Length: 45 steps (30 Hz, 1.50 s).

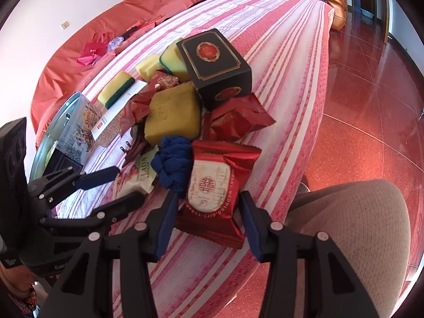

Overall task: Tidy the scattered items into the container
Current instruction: 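Grasp the pink candy packet with the left gripper while the right gripper grasps the red snack packet, then release the candy packet into the tin with the left gripper while the right gripper releases the red packet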

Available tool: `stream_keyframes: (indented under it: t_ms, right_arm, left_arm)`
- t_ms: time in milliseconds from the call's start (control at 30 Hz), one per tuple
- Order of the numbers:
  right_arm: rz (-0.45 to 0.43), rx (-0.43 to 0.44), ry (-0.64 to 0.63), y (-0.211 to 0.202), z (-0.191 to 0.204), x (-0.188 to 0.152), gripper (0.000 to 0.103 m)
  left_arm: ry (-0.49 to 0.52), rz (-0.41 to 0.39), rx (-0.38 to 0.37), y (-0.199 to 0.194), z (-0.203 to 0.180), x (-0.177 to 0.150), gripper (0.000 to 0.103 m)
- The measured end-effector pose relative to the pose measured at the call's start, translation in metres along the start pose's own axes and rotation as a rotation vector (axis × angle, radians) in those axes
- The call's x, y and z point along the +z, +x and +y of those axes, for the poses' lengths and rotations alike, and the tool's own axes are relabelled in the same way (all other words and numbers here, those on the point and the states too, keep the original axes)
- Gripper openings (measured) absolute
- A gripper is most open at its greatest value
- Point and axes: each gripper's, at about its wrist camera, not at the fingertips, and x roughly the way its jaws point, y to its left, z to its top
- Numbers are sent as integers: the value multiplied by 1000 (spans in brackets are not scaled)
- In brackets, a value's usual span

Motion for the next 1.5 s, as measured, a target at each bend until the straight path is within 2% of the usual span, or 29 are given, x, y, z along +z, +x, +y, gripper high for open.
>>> stream_keyframes:
  t_ms: [133,267,367,467,500,533,600,833,1033,1500]
  right_arm:
    - [0,6,-2,-1,-1,-2,47]
    - [0,-1,-11,-1,1,-2,47]
    - [-3,-7,-19,-1,2,-3,47]
    - [-5,-1,-15,-1,1,-3,44]
    - [-5,-3,-9,-2,-1,-3,41]
    - [-6,4,0,-2,-2,-3,40]
    - [-8,10,13,-4,-4,-2,34]
    - [-28,31,-31,-17,11,-4,33]
    - [-18,70,-6,-28,16,-4,33]
    - [-57,148,-18,-49,42,12,33]
  left_arm:
    - [-8,5,62,-8,-13,-14,56]
    - [-1,-30,104,-7,-12,-15,71]
    - [30,-37,107,-1,-9,-14,72]
    - [7,-52,74,-4,-2,-16,57]
    - [21,-61,86,-5,-6,-15,42]
    - [43,-67,101,-7,-11,-15,38]
    - [63,-68,99,-10,-15,-14,36]
    - [2,-116,77,-25,-6,-15,33]
    - [-58,-195,82,-52,3,-14,28]
    - [-179,-300,43,-87,30,-12,22]
